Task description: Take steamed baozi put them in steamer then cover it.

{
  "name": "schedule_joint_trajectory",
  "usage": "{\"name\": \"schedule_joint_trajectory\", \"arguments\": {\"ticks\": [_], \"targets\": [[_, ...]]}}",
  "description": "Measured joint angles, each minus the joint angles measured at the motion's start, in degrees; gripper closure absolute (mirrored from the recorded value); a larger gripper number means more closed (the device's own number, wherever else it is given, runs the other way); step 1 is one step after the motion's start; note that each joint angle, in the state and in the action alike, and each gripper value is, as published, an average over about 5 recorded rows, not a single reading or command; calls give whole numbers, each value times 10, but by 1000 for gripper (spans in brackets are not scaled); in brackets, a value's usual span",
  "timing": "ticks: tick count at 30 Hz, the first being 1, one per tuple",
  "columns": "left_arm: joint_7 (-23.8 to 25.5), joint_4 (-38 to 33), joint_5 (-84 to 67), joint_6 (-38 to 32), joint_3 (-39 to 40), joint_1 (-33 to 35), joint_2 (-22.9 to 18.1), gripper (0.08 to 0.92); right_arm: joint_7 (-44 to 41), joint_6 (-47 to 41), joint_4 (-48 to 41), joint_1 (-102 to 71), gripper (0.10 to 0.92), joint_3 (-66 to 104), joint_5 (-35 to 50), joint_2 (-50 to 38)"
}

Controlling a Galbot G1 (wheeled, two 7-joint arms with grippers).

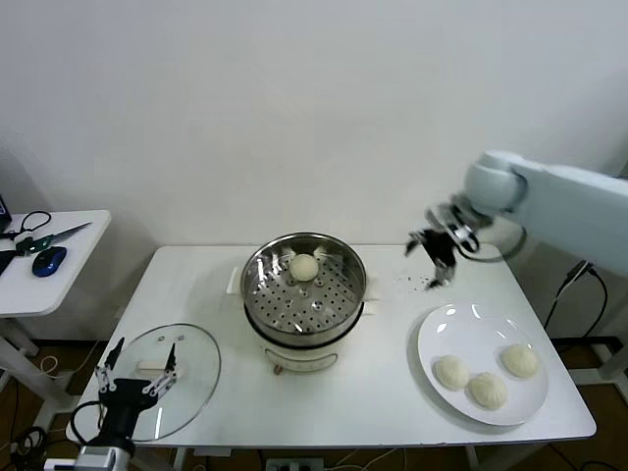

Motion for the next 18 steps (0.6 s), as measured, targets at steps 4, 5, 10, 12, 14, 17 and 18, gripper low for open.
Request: {"name": "schedule_joint_trajectory", "arguments": {"ticks": [4, 5, 10, 12, 14, 17, 18], "targets": [[0, -2, 2, 1, 0, 1, -2, 177, -3, -11, 1, -71, 203, 41, -22, -30], [0, -2, 2, 1, -1, 2, -2, 177, -3, -13, 1, -89, 203, 52, -28, -35], [0, 1, 5, 1, -1, 2, -4, 177, -2, -21, -8, -170, 203, 104, -56, -51], [0, 3, 7, 1, -1, 2, -5, 177, -1, -23, -14, -195, 203, 121, -64, -53], [0, 5, 8, 1, 0, 1, -7, 177, 0, -25, -21, -216, 203, 136, -70, -53], [0, 7, 10, 1, 1, 1, -8, 177, 0, -27, -32, -239, 203, 152, -77, -50], [0, 8, 11, 1, 1, 1, -9, 177, -1, -28, -35, -246, 203, 156, -79, -48]]}}
